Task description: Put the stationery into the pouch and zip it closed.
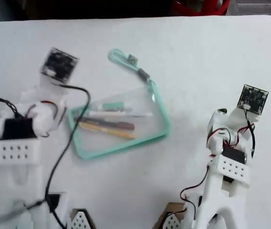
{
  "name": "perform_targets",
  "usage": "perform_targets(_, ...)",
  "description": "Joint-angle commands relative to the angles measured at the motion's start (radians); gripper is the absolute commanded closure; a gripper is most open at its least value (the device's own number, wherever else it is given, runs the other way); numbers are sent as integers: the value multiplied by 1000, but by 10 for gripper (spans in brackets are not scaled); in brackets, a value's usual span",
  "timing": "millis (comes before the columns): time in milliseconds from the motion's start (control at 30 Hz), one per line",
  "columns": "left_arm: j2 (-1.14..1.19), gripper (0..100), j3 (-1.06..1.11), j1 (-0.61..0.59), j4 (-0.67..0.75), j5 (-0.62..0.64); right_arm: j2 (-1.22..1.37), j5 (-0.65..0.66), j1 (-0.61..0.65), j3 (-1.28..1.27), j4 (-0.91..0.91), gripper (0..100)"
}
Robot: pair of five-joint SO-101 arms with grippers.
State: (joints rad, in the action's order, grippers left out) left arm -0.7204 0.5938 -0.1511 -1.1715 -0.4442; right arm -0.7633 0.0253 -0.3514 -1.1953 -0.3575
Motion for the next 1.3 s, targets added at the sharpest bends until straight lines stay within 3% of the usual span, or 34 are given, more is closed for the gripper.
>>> perform_targets(0,228,973,11,-173,-5,-58,-16,-6,-1,9,15,745)
perform_targets(133,447,976,-2,-202,31,-57,-16,-6,-1,8,13,745)
perform_targets(333,647,976,-9,-125,150,-48,-15,-6,-1,6,13,745)
perform_targets(500,727,976,-15,-74,265,72,-15,-6,-1,6,13,745)
perform_targets(700,843,976,-161,4,272,137,-15,-6,-1,6,12,745)
perform_targets(1033,1076,976,-609,143,48,215,-15,-5,-1,3,12,745)
perform_targets(1267,1076,976,-980,44,-137,210,-15,-5,19,-5,18,745)
